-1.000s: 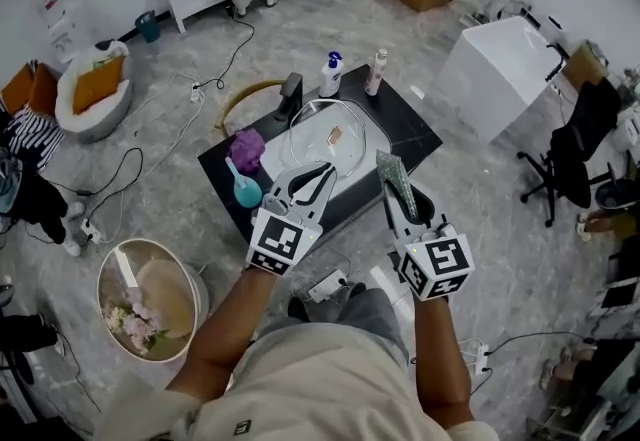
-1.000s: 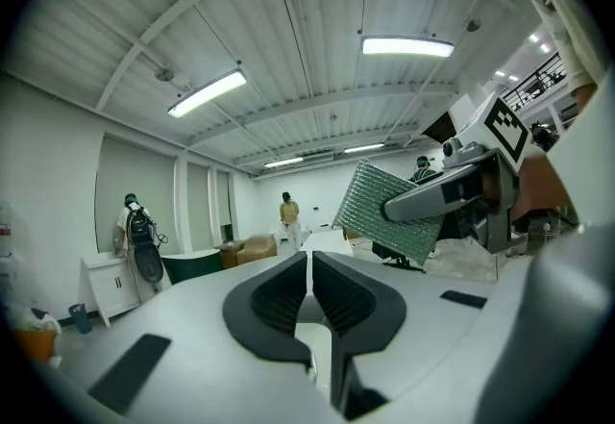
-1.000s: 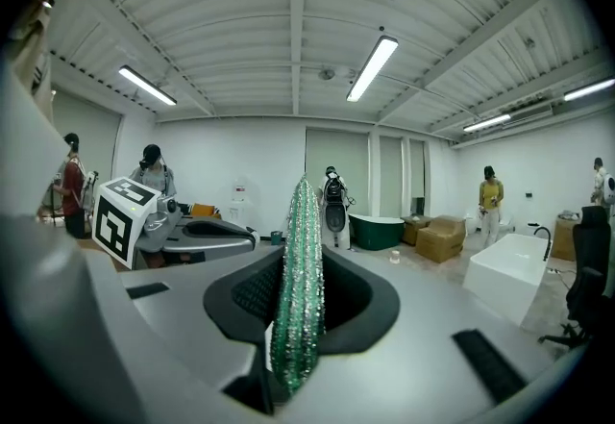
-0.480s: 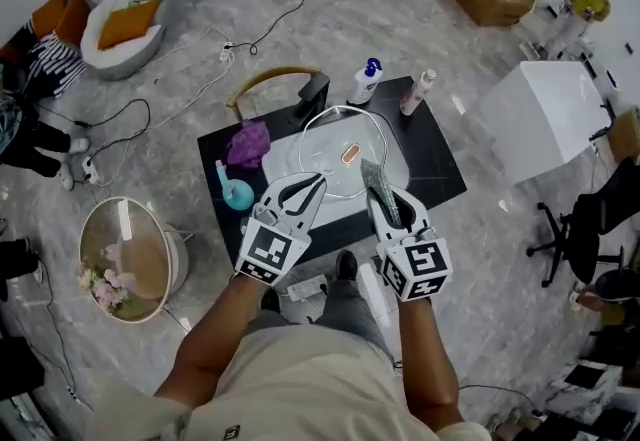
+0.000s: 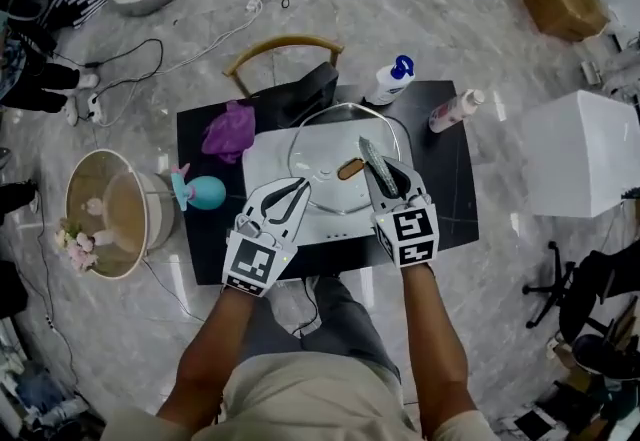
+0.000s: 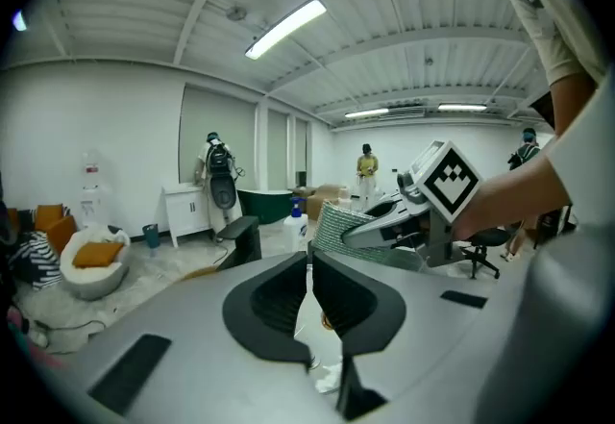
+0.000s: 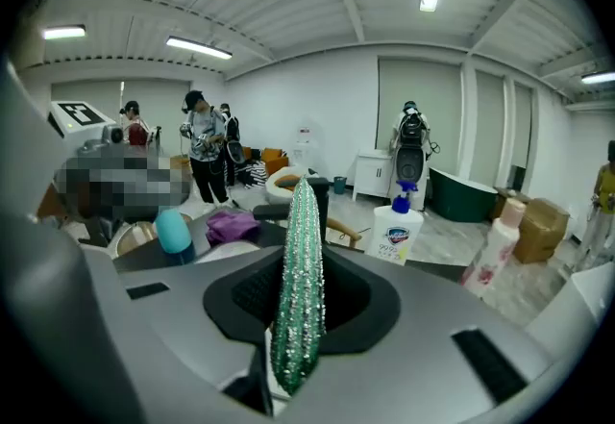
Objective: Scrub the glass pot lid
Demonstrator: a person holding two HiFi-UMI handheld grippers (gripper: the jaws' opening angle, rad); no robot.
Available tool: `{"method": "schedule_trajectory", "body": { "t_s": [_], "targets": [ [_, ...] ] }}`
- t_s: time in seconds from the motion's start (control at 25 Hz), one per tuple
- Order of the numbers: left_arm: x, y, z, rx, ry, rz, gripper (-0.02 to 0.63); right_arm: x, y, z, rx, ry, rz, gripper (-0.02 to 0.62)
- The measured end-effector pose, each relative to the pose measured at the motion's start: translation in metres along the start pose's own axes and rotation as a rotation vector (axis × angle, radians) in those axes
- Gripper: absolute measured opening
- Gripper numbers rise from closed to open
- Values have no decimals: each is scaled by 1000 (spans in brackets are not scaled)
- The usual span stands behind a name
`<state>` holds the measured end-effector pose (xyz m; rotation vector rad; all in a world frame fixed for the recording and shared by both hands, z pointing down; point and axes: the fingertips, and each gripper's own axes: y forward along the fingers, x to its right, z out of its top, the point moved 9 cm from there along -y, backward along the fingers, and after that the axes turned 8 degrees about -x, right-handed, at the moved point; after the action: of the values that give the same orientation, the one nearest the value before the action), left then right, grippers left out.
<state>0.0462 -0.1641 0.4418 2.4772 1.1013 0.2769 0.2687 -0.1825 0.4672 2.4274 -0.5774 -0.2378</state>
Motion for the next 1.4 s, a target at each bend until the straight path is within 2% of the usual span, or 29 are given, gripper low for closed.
{"method": "schedule_trajectory", "body": {
  "t_s": [0.2, 0.36, 0.64, 0.76, 0.84, 0.92, 1.04, 1.2, 1.4],
  "targets": [
    [-13, 13, -36, -50, -71, 81, 34, 14, 75, -25, -75, -47, 95, 83],
    [-24, 19, -62, -85, -125, 125, 34, 11, 123, -37, -130, -99, 129, 83],
    [-33, 21, -83, -114, -162, 139, 34, -53, 153, -26, -216, -326, 214, 84],
    [-35, 24, -82, -131, -191, 133, 34, -81, 153, -33, -269, -371, 248, 84],
    [-37, 26, -82, -141, -205, 129, 34, -99, 150, -45, -307, -369, 286, 84],
    [-40, 29, -85, -129, -173, 129, 34, -114, 146, -63, -337, -350, 323, 84],
    [-45, 33, -85, -128, -159, 126, 34, -117, 136, -90, -365, -282, 349, 84],
    [-47, 39, -83, -130, -156, 119, 34, -89, 114, -118, -397, -172, 324, 84],
    [-42, 54, -86, -154, -155, 98, 34, -34, 86, -135, -421, -59, 234, 86]
  ]
}}
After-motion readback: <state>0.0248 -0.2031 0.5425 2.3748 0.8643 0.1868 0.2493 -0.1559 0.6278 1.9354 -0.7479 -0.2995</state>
